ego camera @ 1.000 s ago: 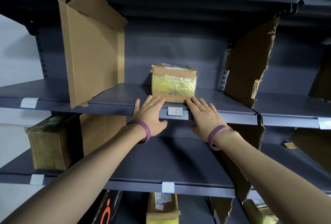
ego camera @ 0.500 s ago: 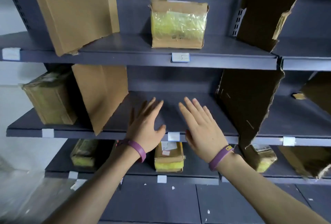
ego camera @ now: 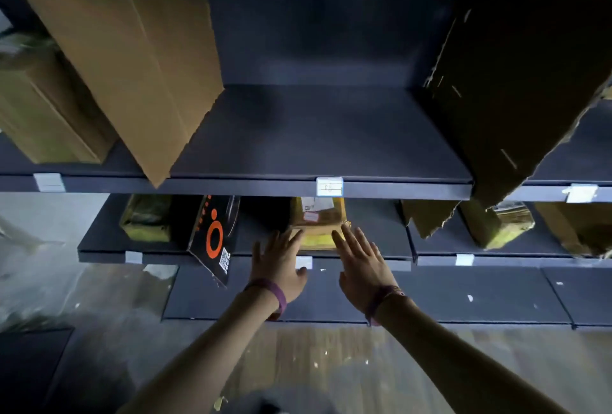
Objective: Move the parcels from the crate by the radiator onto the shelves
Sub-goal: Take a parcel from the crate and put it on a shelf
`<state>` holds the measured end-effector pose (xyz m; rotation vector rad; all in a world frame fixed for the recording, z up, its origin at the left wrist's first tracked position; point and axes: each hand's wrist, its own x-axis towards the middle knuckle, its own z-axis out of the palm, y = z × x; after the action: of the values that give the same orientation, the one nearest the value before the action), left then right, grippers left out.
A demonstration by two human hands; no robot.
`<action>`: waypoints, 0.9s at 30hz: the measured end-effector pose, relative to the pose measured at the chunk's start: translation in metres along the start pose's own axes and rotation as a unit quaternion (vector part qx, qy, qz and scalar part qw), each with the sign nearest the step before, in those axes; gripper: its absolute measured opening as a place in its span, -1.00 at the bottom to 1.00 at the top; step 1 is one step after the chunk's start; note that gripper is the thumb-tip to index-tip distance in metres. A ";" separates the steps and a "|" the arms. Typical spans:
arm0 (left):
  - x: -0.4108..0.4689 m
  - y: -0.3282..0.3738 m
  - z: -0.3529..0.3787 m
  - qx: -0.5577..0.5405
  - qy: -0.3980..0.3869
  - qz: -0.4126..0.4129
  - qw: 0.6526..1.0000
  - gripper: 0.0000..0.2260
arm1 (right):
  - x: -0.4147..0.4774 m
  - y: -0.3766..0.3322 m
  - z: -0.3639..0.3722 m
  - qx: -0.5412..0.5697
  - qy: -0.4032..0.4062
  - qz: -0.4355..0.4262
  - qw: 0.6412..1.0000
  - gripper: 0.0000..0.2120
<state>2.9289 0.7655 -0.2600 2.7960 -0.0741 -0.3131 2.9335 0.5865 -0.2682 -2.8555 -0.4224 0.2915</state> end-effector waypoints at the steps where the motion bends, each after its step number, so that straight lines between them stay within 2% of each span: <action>1: 0.007 -0.004 0.007 0.010 -0.018 -0.010 1.000 -0.38 | 0.005 0.004 0.006 -0.003 -0.020 0.015 1.000 -0.26; 5: 0.032 -0.016 0.024 0.011 -0.072 -0.028 0.997 -0.38 | 0.027 0.015 0.019 -0.019 -0.069 0.051 0.996 -0.27; 11: 0.058 -0.024 0.039 0.021 -0.113 -0.038 0.993 -0.33 | 0.051 0.022 0.035 -0.016 -0.066 0.062 0.996 -0.26; 27: 0.089 -0.029 0.052 -0.001 -0.105 -0.049 0.993 -0.33 | 0.083 0.031 0.057 0.000 -0.053 0.065 0.997 -0.16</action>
<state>3.0049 0.7689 -0.3359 2.7604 0.0142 -0.6300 3.0062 0.5945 -0.3443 -2.8819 -0.2574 0.4673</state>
